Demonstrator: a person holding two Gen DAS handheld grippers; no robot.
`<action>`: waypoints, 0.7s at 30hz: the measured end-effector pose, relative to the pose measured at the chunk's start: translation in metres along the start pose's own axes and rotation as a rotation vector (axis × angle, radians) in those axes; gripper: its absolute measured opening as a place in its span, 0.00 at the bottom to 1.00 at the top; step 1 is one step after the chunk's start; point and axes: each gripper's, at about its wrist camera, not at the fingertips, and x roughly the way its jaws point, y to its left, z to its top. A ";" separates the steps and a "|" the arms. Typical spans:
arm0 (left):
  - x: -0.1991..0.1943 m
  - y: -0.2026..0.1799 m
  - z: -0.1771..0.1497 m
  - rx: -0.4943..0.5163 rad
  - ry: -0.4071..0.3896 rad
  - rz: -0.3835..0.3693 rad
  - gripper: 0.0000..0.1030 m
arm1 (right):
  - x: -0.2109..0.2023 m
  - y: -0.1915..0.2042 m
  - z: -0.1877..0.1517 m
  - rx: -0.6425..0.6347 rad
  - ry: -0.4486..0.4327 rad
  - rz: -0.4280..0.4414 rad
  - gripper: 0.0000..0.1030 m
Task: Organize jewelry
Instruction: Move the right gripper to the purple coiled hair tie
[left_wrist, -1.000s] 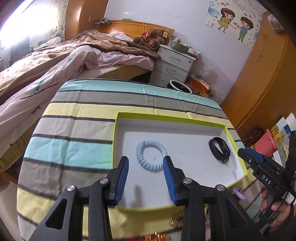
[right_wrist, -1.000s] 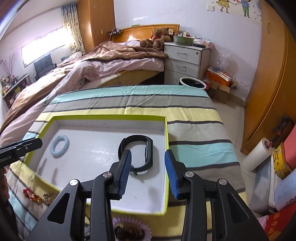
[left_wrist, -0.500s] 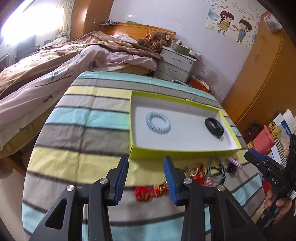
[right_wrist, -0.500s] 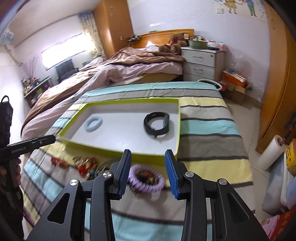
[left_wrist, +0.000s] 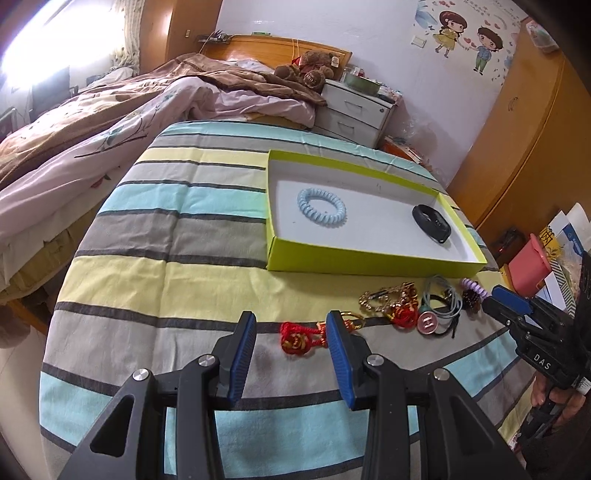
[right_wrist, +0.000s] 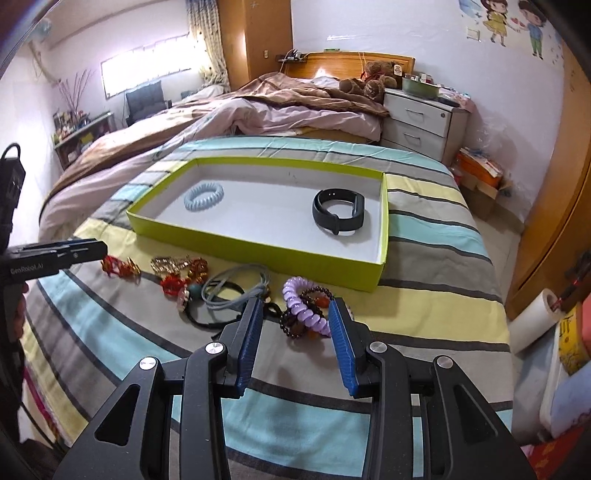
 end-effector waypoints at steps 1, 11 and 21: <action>0.001 0.001 -0.001 -0.001 0.006 0.001 0.38 | 0.000 0.001 0.000 -0.007 -0.003 -0.015 0.29; -0.001 0.010 -0.006 -0.009 0.010 -0.003 0.38 | -0.002 0.000 -0.001 -0.038 -0.023 -0.058 0.02; 0.004 -0.002 -0.003 0.056 0.022 -0.037 0.38 | -0.014 -0.020 0.004 0.080 -0.095 -0.075 0.00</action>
